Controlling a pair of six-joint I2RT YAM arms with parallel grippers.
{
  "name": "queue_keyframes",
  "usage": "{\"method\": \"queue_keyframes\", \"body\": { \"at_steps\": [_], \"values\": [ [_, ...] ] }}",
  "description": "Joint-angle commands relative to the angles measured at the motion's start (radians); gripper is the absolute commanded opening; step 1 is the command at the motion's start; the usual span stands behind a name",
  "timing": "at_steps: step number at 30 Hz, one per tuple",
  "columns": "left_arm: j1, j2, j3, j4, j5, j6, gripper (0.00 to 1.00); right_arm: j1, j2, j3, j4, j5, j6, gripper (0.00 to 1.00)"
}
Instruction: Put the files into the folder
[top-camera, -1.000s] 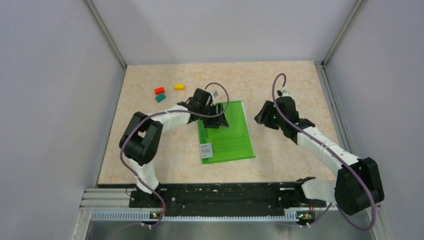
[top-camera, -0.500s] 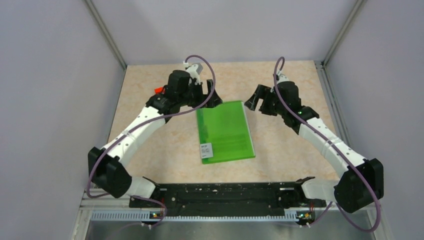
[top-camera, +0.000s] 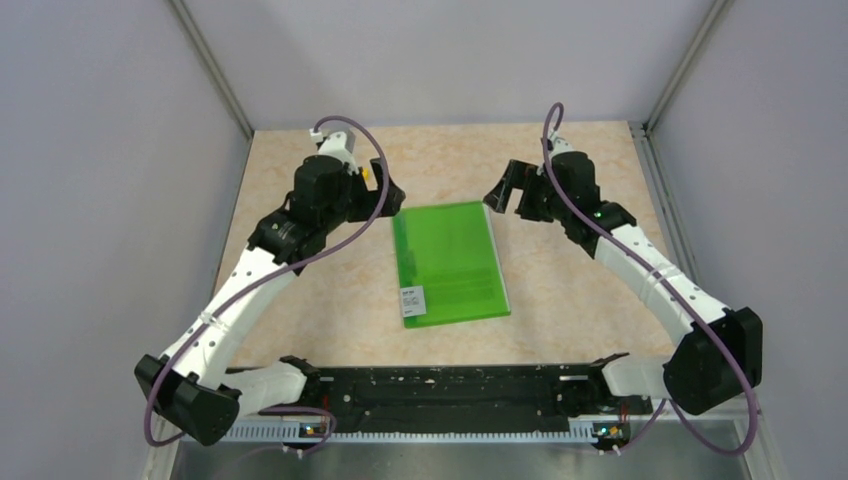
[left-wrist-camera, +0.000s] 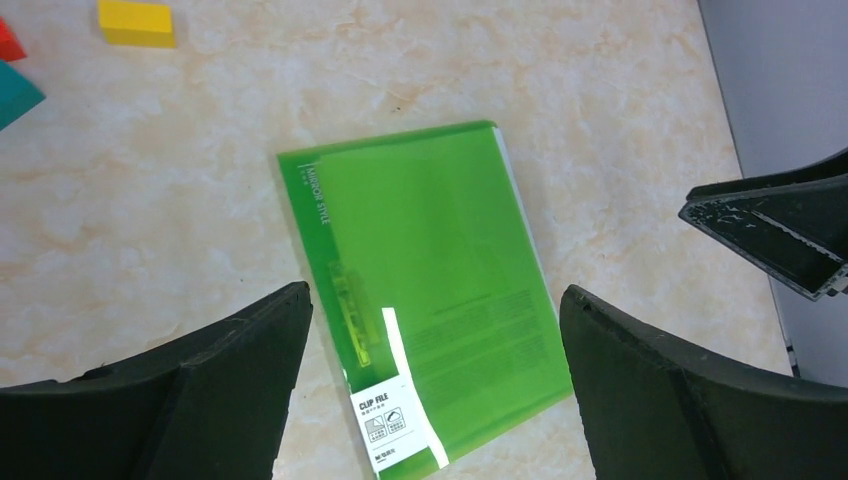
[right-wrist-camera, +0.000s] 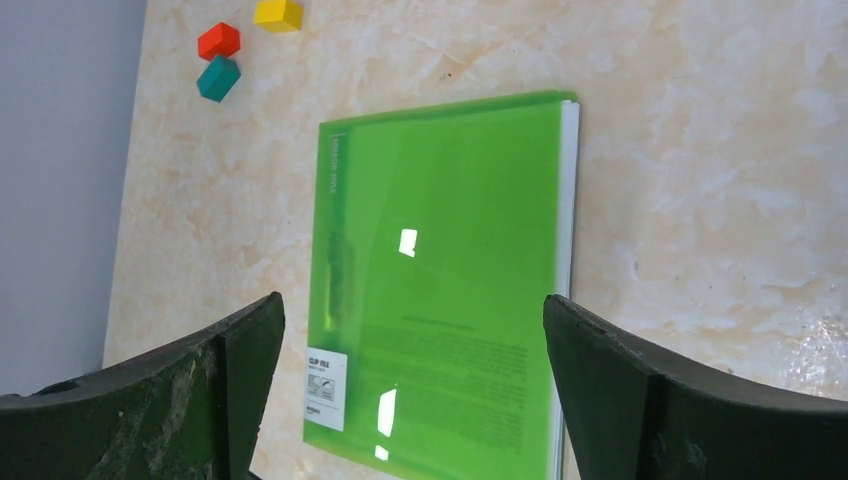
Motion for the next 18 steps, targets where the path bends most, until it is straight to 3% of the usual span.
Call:
{"method": "queue_keyframes", "body": {
  "at_steps": [1, 18],
  "values": [
    [0.004, -0.027, -0.025, -0.004, -0.08, -0.022, 0.98, 0.013, -0.002, 0.058, 0.006, 0.037, -0.02, 0.99],
    [0.005, -0.027, -0.072, 0.013, -0.124, -0.034, 0.98, 0.012, -0.023, 0.012, 0.025, 0.054, -0.015, 0.99]
  ]
}}
